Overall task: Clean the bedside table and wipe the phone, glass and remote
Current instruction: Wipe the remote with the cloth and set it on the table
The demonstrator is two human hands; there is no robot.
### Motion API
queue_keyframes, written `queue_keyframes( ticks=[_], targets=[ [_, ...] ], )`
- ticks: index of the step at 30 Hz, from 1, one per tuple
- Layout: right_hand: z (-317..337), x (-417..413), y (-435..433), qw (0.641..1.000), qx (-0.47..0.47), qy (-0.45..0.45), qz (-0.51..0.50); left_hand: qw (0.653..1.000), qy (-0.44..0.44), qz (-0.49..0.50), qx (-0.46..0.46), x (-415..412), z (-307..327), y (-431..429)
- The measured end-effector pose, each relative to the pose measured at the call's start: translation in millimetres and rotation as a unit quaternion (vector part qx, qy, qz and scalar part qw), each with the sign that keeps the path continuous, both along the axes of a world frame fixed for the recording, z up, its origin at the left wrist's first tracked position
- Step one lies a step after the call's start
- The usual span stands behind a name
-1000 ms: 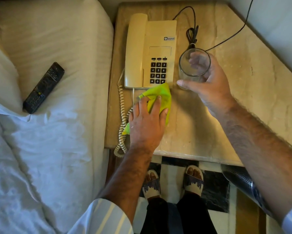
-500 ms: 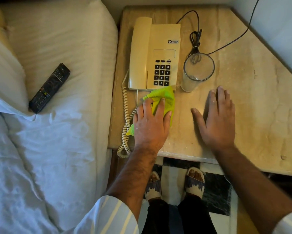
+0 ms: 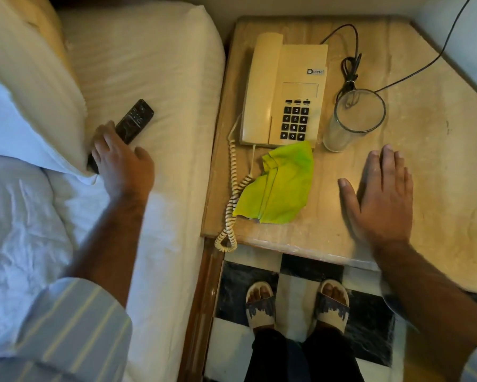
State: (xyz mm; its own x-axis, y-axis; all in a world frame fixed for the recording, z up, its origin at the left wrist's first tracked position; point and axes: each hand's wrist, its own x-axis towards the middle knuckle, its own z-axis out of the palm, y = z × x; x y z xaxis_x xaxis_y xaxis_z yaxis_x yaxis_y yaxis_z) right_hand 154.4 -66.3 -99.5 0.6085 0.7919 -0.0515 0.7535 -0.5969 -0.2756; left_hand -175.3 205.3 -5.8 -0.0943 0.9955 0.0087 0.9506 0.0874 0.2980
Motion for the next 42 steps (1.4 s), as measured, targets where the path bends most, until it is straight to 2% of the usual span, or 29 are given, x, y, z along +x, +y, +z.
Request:
queue_keyframes(
  ticks=[3, 7, 9, 11, 15, 17, 19, 20, 22, 24, 25, 26, 32, 33, 34, 36, 37, 39, 42],
  targets=[
    [-2, 1, 0, 1.0, 0.004, 0.0, 0.001, 0.999, 0.019, -0.021, -0.027, -14, 6, 21],
    [-2, 1, -1, 1.0, 0.016, 0.01, 0.003, 0.997, 0.059, -0.056, -0.017, -17, 8, 24],
    [1, 1, 0, 1.0, 0.012, 0.022, 0.003, 0.998, 0.042, -0.052, -0.003, -14, 10, 15],
    [8, 2, 2, 0.997, 0.03, 0.068, -0.013, 0.998, -0.024, -0.047, 0.022, -7, 13, -3],
    [32, -13, -4, 0.962, 0.171, 0.202, -0.069, 0.971, -0.233, -0.057, 0.005, 36, 28, -71],
    [50, -33, -11, 0.919, 0.204, 0.32, -0.104, 0.949, -0.298, -0.097, -0.031, 68, 38, -118],
    [67, -55, -14, 0.843, 0.226, 0.467, -0.138, 0.927, -0.331, -0.154, -0.085, 100, 45, -164],
    [74, -66, -15, 0.788, 0.244, 0.543, -0.155, 0.919, -0.336, -0.173, -0.112, 114, 46, -184],
    [85, -82, -16, 0.646, 0.297, 0.675, -0.194, 0.906, -0.351, -0.172, -0.165, 139, 43, -217],
    [93, -85, -19, 0.519, 0.347, 0.742, -0.244, 0.894, -0.357, -0.155, -0.224, 165, 38, -242],
    [96, -82, -21, 0.476, 0.357, 0.757, -0.271, 0.893, -0.349, -0.154, -0.239, 175, 36, -251],
    [97, -77, -22, 0.451, 0.362, 0.762, -0.292, 0.897, -0.334, -0.16, -0.241, 185, 36, -258],
    [107, -41, -18, 0.438, 0.4, 0.728, -0.344, 0.914, -0.222, -0.262, -0.214, 225, 36, -266],
    [106, -36, -18, 0.424, 0.4, 0.73, -0.355, 0.922, -0.177, -0.288, -0.19, 230, 38, -265],
    [104, -34, -17, 0.394, 0.398, 0.747, -0.36, 0.935, -0.125, -0.297, -0.151, 229, 38, -260],
    [97, -27, -17, 0.33, 0.398, 0.775, -0.364, 0.964, -0.052, -0.25, -0.076, 223, 33, -240],
    [94, -22, -19, 0.324, 0.4, 0.773, -0.372, 0.974, -0.029, -0.214, -0.063, 218, 27, -227],
    [89, -14, -22, 0.34, 0.398, 0.765, -0.375, 0.978, 0.029, -0.175, -0.108, 205, 10, -202],
    [86, -9, -32, 0.337, 0.366, 0.786, -0.368, 0.952, 0.124, -0.209, -0.188, 192, -18, -187]
  ],
)
